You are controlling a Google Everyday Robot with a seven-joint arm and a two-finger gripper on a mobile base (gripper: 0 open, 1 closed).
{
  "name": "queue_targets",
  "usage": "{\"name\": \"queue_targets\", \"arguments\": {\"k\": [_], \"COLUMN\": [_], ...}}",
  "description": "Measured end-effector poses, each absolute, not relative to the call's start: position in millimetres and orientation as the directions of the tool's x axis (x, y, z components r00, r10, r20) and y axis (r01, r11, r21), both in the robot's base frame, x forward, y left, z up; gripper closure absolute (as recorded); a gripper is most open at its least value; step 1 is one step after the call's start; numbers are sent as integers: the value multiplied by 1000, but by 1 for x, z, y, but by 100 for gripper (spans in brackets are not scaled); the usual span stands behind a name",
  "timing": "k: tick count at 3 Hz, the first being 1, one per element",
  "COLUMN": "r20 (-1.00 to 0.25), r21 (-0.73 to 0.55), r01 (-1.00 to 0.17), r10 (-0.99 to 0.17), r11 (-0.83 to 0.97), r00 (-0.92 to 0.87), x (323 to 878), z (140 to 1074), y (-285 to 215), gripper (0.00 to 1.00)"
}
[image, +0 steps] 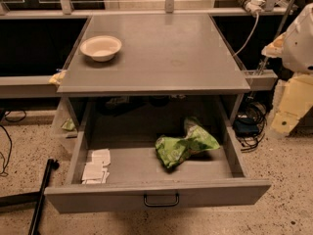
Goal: Pick green rice chip bag from top drawer and place on counter
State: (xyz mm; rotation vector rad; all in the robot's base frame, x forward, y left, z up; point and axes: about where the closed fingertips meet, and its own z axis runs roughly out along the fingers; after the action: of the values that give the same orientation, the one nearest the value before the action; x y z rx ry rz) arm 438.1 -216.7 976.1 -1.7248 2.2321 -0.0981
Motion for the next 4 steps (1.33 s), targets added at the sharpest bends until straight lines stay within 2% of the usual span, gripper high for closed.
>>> {"name": "queue_targets", "arguments": {"k": [1,2,3,4], "r20": [-207,-226,-259,-362], "r21": [-245,-245,-243,-205], "r01": [-931,-932,-933,-948], "r10": [-953,-951,-945,-919], "r11": [270,267,265,243], "r00": [-222,-212,-201,-157], "x": [438,441,447,462], "z": [976,966,947,880], "y": [-217,-213,-209,-191], "gripper": [0,18,41,64]}}
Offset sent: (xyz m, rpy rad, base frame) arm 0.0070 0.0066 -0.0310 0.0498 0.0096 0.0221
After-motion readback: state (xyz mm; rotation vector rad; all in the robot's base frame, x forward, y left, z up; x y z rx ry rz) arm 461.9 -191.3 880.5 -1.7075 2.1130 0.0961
